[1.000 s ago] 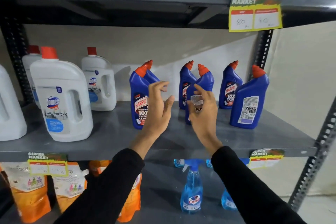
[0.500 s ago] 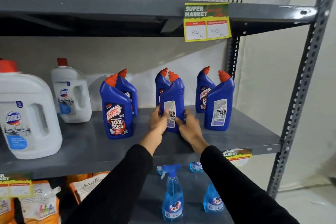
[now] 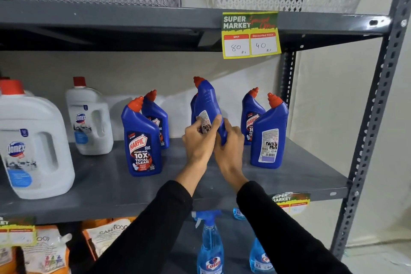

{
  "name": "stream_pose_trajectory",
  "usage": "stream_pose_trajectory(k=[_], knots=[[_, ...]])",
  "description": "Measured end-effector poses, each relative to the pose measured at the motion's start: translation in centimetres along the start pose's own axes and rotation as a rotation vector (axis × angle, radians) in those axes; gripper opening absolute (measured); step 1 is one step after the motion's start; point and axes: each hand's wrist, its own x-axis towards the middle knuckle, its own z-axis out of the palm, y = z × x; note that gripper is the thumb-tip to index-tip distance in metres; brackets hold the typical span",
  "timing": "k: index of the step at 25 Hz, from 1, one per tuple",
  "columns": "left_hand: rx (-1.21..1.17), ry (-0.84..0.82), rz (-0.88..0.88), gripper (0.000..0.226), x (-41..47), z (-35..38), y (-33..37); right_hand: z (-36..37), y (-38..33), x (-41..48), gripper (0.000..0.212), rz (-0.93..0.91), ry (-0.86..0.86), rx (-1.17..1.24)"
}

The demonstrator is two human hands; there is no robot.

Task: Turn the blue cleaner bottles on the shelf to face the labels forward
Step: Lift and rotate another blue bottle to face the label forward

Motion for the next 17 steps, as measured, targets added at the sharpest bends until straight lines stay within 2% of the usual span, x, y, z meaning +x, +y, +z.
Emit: stream_pose_trajectory(k=[2, 4, 7, 9, 11, 13, 15, 17], knots=[[-0.037, -0.016, -0.014, 0.037, 0.0, 0.3, 0.3, 0.3, -0.4, -0.6, 0.040, -0.015, -0.001, -0.039], [-0.075, -0.009, -0.021, 0.029, 0.3, 0.1, 0.2, 0.3, -0.6, -1.2, 0.043, -0.083, -0.034, -0.062], [-0.240, -0.011, -0.159, 0.018, 0.9, -0.9, 0.2, -0.6, -0.4, -1.3, 0.047, -0.182, -0.115, -0.008], [-0.302, -0.081, -0.163, 0.022, 1.2, -1.8, 0.1, -1.1, 0.1, -0.8, 0.058, -0.091, -0.153, 0.059], [-0.281, -0.191, -0.100, 0.027, 1.3, -2.7, -0.2, -1.6, 0.6, -0.1, 0.074, 0.104, -0.242, 0.196], [-0.237, -0.265, -0.057, 0.023, 1.5, -3.3, -0.5, -1.6, 1.0, 0.0, 0.071, 0.186, -0.320, 0.302], [-0.210, -0.289, -0.044, 0.014, 1.8, -3.7, -0.8, -1.3, 1.1, -0.3, 0.064, 0.194, -0.276, 0.313], [-0.183, -0.256, -0.052, 0.015, 2.0, -3.8, -1.1, -0.8, 1.2, -0.8, 0.058, 0.177, -0.191, 0.294]])
